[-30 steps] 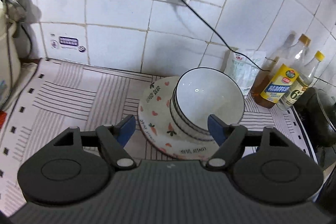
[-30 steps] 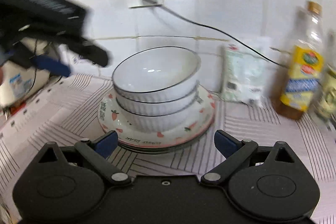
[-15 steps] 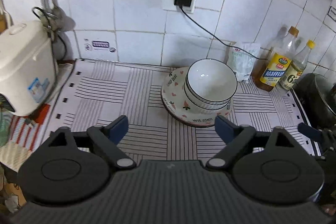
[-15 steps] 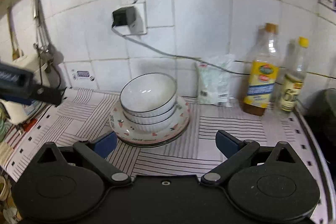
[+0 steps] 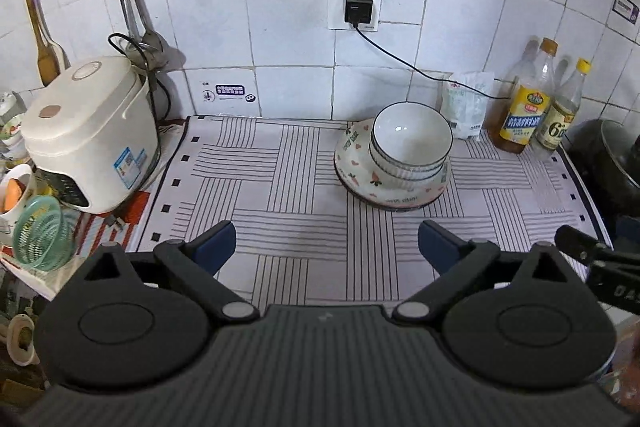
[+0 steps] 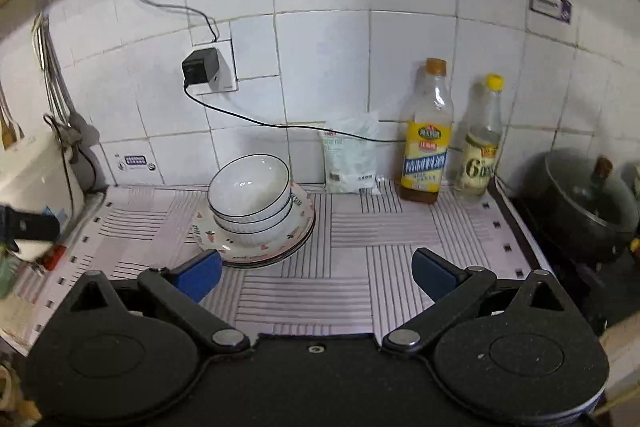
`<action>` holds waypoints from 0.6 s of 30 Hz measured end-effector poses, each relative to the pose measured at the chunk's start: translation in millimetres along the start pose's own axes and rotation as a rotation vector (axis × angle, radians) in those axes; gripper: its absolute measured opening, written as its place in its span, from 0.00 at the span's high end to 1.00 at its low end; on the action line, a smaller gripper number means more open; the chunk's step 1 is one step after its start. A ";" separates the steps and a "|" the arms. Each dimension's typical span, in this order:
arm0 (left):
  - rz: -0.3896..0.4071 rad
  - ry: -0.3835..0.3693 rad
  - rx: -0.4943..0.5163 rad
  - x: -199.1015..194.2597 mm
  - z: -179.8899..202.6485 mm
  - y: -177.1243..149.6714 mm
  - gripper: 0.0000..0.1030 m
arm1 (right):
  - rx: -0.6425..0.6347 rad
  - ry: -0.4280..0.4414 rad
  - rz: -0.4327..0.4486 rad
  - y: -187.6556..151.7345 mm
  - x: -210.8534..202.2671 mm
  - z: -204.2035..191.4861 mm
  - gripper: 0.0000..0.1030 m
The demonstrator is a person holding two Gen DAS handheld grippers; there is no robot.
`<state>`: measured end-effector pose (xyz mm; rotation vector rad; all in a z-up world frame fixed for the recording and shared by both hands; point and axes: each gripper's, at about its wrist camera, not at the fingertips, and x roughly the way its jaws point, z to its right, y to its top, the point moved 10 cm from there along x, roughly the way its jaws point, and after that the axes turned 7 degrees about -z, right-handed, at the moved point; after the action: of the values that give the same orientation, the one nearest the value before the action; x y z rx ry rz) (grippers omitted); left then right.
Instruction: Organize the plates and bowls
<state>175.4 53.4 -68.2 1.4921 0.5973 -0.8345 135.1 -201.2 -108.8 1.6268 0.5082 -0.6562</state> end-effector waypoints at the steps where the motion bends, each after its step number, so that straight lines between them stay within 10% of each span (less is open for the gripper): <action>1: 0.007 0.002 0.007 -2.4 0.0 -1.5 0.04 | 0.007 0.014 -0.011 -1.5 -4.7 -1.0 0.00; 18: -0.011 0.070 0.038 -31.1 0.5 -27.6 0.04 | -0.133 -0.005 0.009 -18.6 -58.7 -32.3 0.00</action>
<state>135.0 59.3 -60.5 1.5590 0.6456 -0.8082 83.6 -164.2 -80.2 1.5015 0.5296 -0.6068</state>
